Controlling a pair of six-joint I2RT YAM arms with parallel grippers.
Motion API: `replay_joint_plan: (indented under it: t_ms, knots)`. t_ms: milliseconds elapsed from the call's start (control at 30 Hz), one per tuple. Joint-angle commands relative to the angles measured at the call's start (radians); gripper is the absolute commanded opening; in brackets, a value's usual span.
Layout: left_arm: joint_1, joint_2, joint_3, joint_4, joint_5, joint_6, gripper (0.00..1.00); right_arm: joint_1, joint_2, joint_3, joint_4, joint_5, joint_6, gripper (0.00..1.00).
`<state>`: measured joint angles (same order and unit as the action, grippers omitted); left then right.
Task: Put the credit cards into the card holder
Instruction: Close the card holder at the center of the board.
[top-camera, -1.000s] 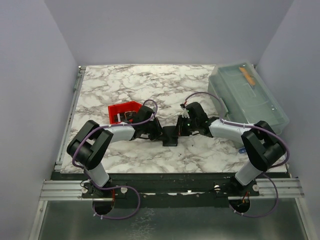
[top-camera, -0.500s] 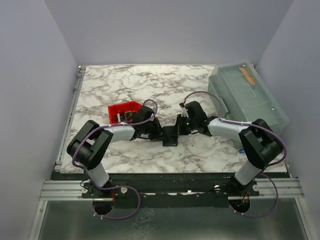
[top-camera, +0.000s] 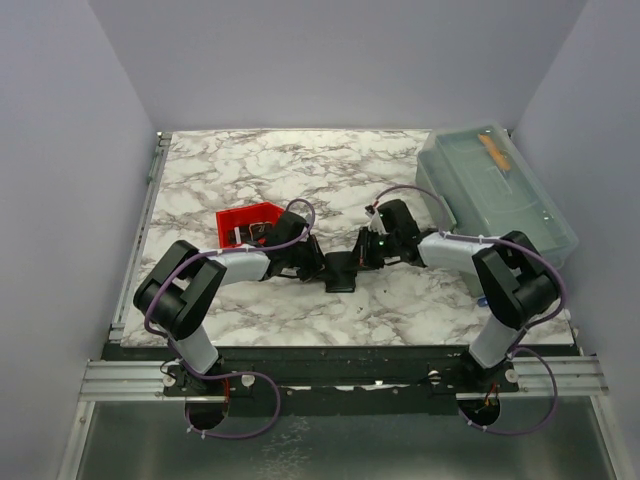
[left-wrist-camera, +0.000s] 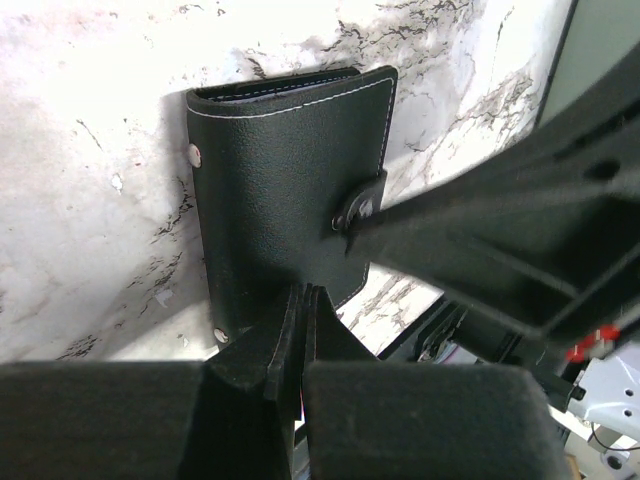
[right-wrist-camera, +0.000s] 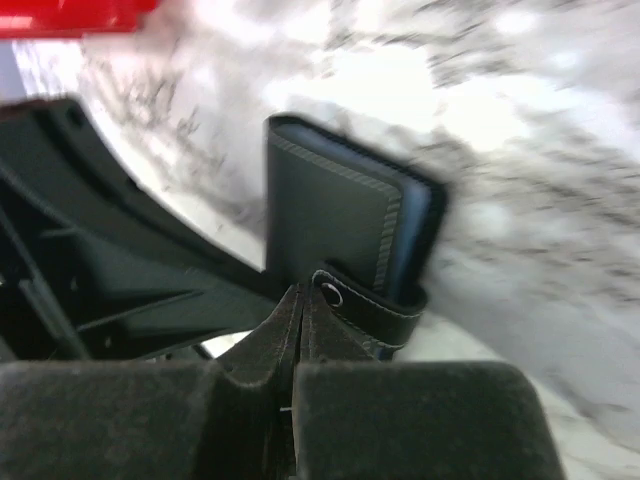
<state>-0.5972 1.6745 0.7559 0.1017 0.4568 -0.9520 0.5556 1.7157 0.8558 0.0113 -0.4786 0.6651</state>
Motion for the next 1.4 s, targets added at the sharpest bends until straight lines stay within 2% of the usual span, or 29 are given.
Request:
replay_joint_plan:
  t_ms: [0,200,267,333,400,433,533,600,767,933,1167,1233,1367]
  knots:
    - [-0.004,0.011,-0.015,-0.062,-0.047,0.033,0.01,-0.085,0.074,-0.031,0.042,-0.108,0.054,0.0]
    - [-0.004,-0.002,-0.016,-0.062,-0.046,0.033,0.01,-0.128,0.221,0.022,0.064,-0.229,0.06,0.0]
    - [-0.005,-0.006,-0.017,-0.062,-0.042,0.034,0.01,-0.129,0.249,0.018,0.121,-0.306,0.057,0.0]
    - [-0.004,-0.009,-0.012,-0.062,-0.036,0.039,0.01,-0.128,0.246,0.006,0.189,-0.411,0.061,0.0]
    - [-0.004,-0.013,-0.008,-0.062,-0.033,0.043,0.01,-0.128,0.193,0.003,0.166,-0.41,0.044,0.0]
    - [-0.004,-0.014,-0.009,-0.062,-0.035,0.044,0.01,-0.126,0.154,0.021,0.089,-0.374,0.01,0.03]
    - [-0.004,-0.016,-0.004,-0.062,-0.033,0.048,0.01,-0.105,0.054,0.113,-0.191,-0.205,-0.086,0.25]
    - [-0.005,-0.013,0.0,-0.062,-0.027,0.049,0.01,-0.082,0.003,0.166,-0.328,-0.073,-0.104,0.34]
    - [-0.004,-0.012,0.007,-0.062,-0.021,0.047,0.01,-0.001,-0.049,0.235,-0.545,0.282,-0.03,0.45]
    - [-0.004,-0.022,0.008,-0.064,-0.02,0.047,0.01,0.121,0.008,0.342,-0.661,0.504,0.072,0.54]
    - [-0.004,-0.023,0.002,-0.068,-0.024,0.055,0.01,0.207,0.127,0.48,-0.801,0.706,0.118,0.53]
    - [-0.004,-0.022,0.0,-0.068,-0.025,0.058,0.01,0.219,0.152,0.51,-0.827,0.743,0.113,0.49]
    - [-0.004,-0.018,0.002,-0.065,-0.024,0.06,0.01,0.226,0.174,0.529,-0.834,0.77,0.109,0.34]
